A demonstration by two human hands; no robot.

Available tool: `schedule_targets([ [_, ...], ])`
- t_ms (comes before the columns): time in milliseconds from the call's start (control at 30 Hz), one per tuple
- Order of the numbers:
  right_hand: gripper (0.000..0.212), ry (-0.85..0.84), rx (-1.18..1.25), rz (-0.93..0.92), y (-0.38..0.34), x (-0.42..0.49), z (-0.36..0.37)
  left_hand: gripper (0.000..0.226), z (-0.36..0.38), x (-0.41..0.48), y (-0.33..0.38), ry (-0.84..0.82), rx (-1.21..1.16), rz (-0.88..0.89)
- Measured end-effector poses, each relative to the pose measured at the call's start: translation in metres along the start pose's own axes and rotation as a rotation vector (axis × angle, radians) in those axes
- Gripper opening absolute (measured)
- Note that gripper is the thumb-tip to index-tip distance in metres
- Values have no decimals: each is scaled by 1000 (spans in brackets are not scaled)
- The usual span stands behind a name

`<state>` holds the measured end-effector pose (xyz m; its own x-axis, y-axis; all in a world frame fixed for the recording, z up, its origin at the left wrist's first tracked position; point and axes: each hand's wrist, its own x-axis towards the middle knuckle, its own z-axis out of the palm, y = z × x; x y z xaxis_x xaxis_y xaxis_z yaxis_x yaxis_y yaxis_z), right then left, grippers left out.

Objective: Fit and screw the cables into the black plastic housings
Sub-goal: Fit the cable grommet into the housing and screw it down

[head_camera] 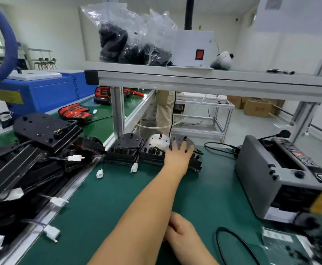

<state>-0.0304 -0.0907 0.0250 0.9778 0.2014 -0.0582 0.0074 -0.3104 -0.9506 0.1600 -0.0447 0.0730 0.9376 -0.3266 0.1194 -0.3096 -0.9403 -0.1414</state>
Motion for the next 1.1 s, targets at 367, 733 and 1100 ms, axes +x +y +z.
schedule_targets([
  [367, 33, 0, -20, -93, 8, 0, 2, 79, 16, -7, 8, 99, -2, 17],
  [733, 21, 502, 583, 84, -1, 12, -37, 65, -1, -58, 0, 146, -51, 122],
  [1100, 32, 496, -23, -20, 7, -29, -72, 66, 1, -175, -3, 237, -36, 158],
])
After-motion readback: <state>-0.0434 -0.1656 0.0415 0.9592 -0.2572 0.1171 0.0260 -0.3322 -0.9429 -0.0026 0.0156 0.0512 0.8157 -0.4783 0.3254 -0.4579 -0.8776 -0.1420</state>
